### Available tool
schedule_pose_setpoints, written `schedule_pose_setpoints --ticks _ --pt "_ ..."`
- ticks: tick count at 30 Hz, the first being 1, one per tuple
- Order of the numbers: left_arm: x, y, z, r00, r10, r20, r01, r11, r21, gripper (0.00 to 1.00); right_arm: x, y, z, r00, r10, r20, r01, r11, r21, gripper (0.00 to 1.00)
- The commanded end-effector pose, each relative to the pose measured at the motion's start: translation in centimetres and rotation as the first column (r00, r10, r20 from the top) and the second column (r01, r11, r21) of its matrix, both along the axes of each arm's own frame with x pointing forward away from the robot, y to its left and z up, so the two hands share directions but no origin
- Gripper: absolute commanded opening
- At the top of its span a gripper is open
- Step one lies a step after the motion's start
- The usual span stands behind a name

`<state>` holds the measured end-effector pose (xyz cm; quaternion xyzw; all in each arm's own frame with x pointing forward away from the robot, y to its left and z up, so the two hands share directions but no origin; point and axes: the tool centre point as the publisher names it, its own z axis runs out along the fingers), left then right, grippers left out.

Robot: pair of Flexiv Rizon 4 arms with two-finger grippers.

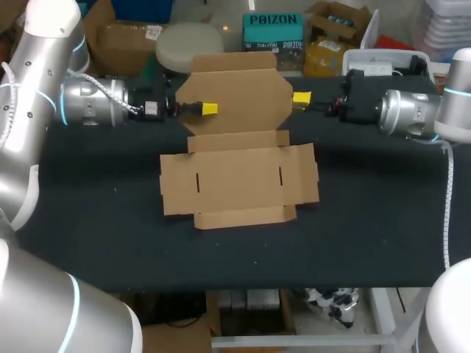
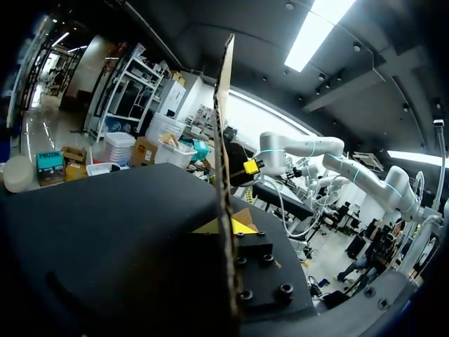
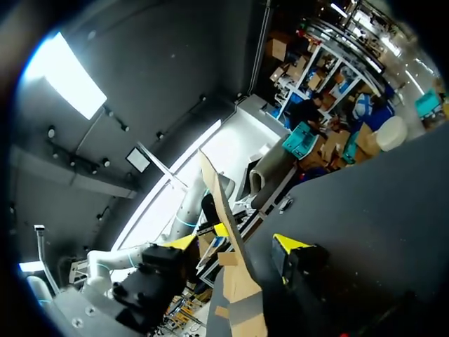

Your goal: Assemble the packaging by folding the flat box into shape, placing the metal phone stand inside, and closing the box properly

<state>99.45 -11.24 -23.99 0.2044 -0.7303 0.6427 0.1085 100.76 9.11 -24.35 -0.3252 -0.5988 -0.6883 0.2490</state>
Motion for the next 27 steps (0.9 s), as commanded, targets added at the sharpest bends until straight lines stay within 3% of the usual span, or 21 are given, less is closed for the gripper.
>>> schedule_pose_setpoints --ticks 1,3,6,8,10,11,17,23,27 --pt "0.9 0.2 -0.1 0.999 -0.032 0.0 0.032 0.999 -0.011 0.0 -1.7 -1.3 1.0 0.999 -0.052 0.007 0.053 0.997 -0.062 0.91" --pt "1.0 0.3 0.0 0.999 -0.036 0.008 0.036 0.999 -0.011 0.0 -2.1 -2.2 1.0 0.998 -0.063 0.016 0.064 0.995 -0.079 0.85" --pt "1.1 0.4 0.1 0.999 -0.042 0.021 0.042 0.999 -0.012 0.0 -3.0 -3.4 1.2 0.997 -0.069 0.044 0.073 0.99 -0.117 0.45" --pt "1.2 0.3 0.2 0.999 -0.046 0.028 0.046 0.999 -0.013 0.0 -3.7 -4.1 1.3 0.995 -0.072 0.066 0.081 0.988 -0.132 0.33" --pt "1.3 0.2 0.3 0.998 -0.048 0.036 0.049 0.999 -0.014 0.0 -4.4 -4.8 1.4 0.993 -0.079 0.085 0.091 0.985 -0.147 0.05" --pt "1.3 0.1 0.3 0.998 -0.047 0.039 0.047 0.999 -0.016 0.0 -4.7 -5.1 1.4 0.993 -0.079 0.093 0.093 0.984 -0.153 0.0" --pt "1.3 -0.5 0.5 0.995 -0.053 0.089 0.054 0.999 -0.002 0.0 -6.7 -6.7 1.4 0.985 -0.062 0.162 0.095 0.973 -0.208 0.0" --pt "0.9 -0.7 1.0 0.987 -0.063 0.146 0.063 0.998 0.002 0.0 -9.1 -7.5 1.6 0.959 -0.102 0.264 0.18 0.939 -0.293 0.0" --pt "1.2 -0.9 1.2 0.986 -0.046 0.16 0.045 0.999 0.01 0.0 -9.4 -7.6 1.7 0.957 -0.101 0.273 0.188 0.93 -0.315 0.0"
